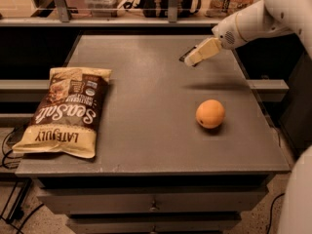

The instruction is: Move rxbar chocolate near brown chip bag

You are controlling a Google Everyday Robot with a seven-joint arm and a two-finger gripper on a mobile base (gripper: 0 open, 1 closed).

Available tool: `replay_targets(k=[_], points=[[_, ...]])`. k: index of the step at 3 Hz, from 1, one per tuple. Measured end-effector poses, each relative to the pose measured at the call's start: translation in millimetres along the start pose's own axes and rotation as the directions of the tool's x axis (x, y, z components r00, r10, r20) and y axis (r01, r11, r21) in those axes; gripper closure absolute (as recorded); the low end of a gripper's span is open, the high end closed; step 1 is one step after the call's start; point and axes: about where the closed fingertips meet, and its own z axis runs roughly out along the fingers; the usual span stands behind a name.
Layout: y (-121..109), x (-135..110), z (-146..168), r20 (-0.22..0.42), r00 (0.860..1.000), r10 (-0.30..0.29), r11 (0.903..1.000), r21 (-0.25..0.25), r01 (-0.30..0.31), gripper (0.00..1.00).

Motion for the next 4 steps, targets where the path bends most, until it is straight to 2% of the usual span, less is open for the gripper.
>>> replay_targets(k=[1,3,4], points=[[-20.8,1.4,34.8,-0.011,0.999,0.032,0.9987,0.04,-0.031,0.0],[-55.9,16.7,75.9,-0.039,0.992,0.12,0.9885,0.097,-0.116,0.0],[-64.8,26.8,85.8,-0.057,0.987,0.147,0.9849,0.1,-0.141,0.17]])
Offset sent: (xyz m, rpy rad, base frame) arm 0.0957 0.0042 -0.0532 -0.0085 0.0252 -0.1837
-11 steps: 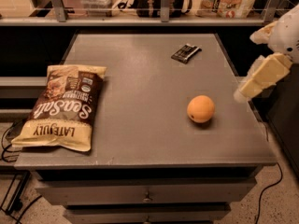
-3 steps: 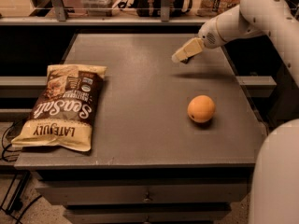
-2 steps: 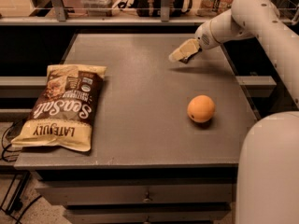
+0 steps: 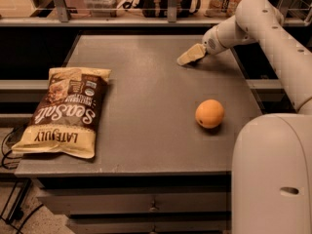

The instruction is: Move rxbar chocolate near brown chip bag

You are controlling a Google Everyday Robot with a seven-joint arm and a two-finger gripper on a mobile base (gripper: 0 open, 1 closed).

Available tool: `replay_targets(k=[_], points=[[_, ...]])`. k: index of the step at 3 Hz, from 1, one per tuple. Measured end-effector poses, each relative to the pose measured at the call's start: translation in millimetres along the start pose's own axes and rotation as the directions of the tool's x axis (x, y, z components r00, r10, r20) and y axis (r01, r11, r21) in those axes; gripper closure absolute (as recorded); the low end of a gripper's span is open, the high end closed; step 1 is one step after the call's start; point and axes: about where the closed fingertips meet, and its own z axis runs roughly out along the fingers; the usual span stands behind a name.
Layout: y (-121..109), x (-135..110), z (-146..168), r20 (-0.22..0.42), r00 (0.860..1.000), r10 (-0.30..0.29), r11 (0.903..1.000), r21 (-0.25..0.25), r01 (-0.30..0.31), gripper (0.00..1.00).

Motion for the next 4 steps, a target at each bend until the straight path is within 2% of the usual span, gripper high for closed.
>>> replay_targets(k=[2,3,4], points=[[2.3,-5.8,-4.2,-0.012,1.0,-0.02,0.9998,-0.008,0.02,0.64],[19.5,-26.5,-17.8,0.005,0.997,-0.079,0.9963,-0.034,0.079,0.87],[50.6,-56.4,-35.7,0.044,0.986,-0.159,0.9827,-0.088,0.163,1.0]])
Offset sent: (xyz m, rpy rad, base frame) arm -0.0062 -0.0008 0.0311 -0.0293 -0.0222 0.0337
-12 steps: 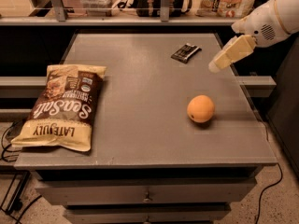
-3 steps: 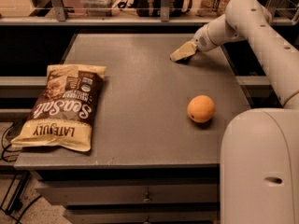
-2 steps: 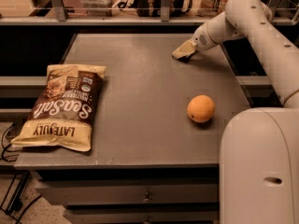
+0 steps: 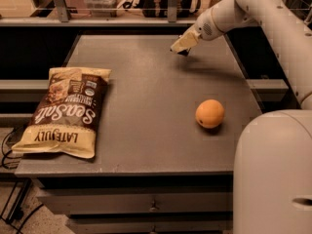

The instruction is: Move rxbar chocolate near brown chip bag

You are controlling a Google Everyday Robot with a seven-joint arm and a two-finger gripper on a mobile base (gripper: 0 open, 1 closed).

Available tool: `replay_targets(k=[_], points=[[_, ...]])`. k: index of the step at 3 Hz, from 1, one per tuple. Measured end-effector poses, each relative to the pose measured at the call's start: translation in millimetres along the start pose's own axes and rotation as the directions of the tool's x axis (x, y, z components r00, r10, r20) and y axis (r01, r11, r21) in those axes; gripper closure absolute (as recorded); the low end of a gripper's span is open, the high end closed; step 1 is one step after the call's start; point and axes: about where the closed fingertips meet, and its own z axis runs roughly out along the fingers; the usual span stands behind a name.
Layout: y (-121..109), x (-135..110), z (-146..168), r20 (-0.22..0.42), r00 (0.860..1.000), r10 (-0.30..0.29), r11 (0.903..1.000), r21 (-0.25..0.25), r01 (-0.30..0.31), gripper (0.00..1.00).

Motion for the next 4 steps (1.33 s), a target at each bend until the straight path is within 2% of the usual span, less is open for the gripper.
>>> replay_targets(k=[1,2,3,4], points=[[42.0,-32.0,-12.4,0.061,0.995,-0.076,0.9891,-0.122,0.083,1.0],[51.4,-32.4,-11.4,0.061,0.995,-0.083,0.9836,-0.155,0.092,1.0],[72.1,-36.9,0.3,0.07,0.991,-0.112,0.9686,-0.215,0.125,1.0],[111.7,-46.3,16.3,0.079,0.984,-0.157,0.939,-0.297,0.174,1.0]])
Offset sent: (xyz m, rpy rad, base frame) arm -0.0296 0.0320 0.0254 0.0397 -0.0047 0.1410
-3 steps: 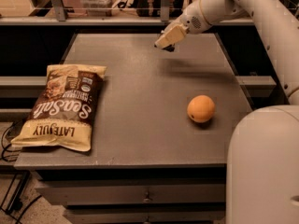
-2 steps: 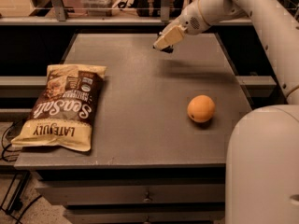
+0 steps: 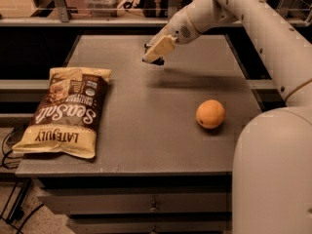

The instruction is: Move rxbar chocolate near brown chip bag

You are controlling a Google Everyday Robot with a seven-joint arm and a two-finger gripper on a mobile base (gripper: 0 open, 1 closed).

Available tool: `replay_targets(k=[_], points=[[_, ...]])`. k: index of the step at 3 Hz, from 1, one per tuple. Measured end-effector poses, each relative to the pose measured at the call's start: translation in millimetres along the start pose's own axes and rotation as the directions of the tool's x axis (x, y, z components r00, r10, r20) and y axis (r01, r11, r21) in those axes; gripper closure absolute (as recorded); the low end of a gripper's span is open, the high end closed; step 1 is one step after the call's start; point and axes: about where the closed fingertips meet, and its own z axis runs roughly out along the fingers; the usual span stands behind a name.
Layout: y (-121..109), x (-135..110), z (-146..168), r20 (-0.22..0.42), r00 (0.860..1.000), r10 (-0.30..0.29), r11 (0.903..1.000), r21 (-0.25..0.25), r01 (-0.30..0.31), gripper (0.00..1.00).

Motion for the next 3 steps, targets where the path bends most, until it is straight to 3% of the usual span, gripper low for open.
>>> replay_targets(k=[1,2,3], points=[[34.0,-10.3,24.4,0.016,1.0,-0.021,0.9976,-0.065,0.022,1.0],[69.5,-15.6,44.9,0.055,0.998,-0.01,0.9953,-0.095,0.015,0.82],[93.1,-17.6,60.7,0.112,0.993,0.037,0.9942,-0.105,-0.025,0.59]])
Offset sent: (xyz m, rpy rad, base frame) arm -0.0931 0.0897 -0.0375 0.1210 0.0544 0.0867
